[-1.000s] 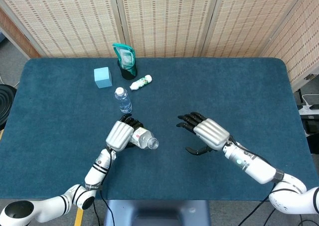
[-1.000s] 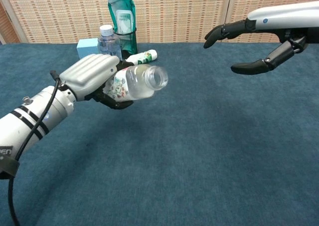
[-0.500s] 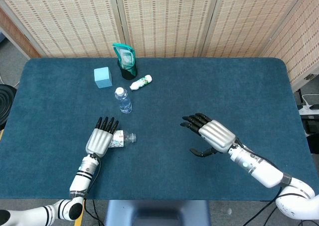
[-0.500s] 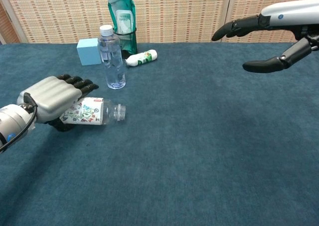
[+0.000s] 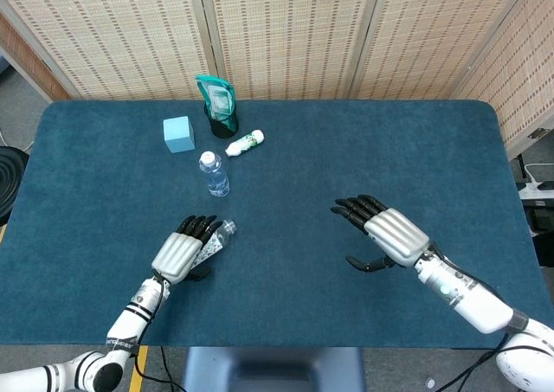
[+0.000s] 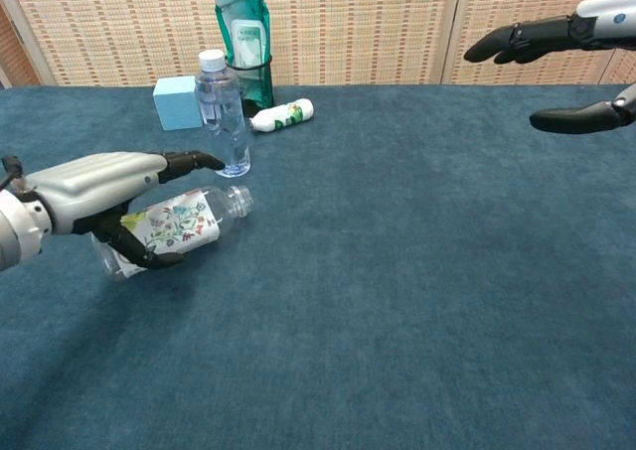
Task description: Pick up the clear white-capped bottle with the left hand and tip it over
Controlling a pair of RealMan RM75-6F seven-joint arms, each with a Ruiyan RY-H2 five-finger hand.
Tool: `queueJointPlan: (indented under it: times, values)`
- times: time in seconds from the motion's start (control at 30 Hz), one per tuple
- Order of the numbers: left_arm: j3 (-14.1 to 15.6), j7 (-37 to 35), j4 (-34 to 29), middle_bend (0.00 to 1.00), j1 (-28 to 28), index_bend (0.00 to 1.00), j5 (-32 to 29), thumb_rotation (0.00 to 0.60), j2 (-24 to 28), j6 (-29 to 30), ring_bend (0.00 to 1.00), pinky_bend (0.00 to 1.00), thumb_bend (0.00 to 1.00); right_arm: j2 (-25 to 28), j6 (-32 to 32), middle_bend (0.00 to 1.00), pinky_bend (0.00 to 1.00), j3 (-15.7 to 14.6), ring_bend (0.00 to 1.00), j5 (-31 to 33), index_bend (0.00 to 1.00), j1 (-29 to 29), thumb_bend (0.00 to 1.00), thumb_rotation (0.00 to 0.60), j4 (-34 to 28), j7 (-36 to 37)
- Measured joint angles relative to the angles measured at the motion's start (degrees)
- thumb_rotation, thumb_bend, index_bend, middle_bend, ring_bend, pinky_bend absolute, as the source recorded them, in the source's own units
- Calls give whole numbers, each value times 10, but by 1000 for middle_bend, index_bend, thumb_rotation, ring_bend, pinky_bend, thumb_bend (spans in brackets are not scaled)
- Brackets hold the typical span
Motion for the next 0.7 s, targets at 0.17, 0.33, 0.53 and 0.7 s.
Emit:
queueJointPlan:
  times: [0.17,0.33,0.53,0.7]
  values:
    - [15,-45,-75,0,22,0,59,600,72,32,0,37,274,24,23,0,0,-13,0,-2,0,-29,312,358,-12,-17]
    - [62,-63,-118,0,82,0,131,600,138,120,0,19,329,42,99,0,0,-38,0,2,0,-101,315,381,-23,-53]
    - [114,-51,-108,0,189,0,198,600,169,281,0,12,382,15,247,0,0,-61,0,37,0,-227,318,440,-10,-152]
    - [131,-41,-79,0,252,0,212,600,177,351,0,11,391,-17,304,0,0,-63,0,59,0,-284,318,448,7,-218]
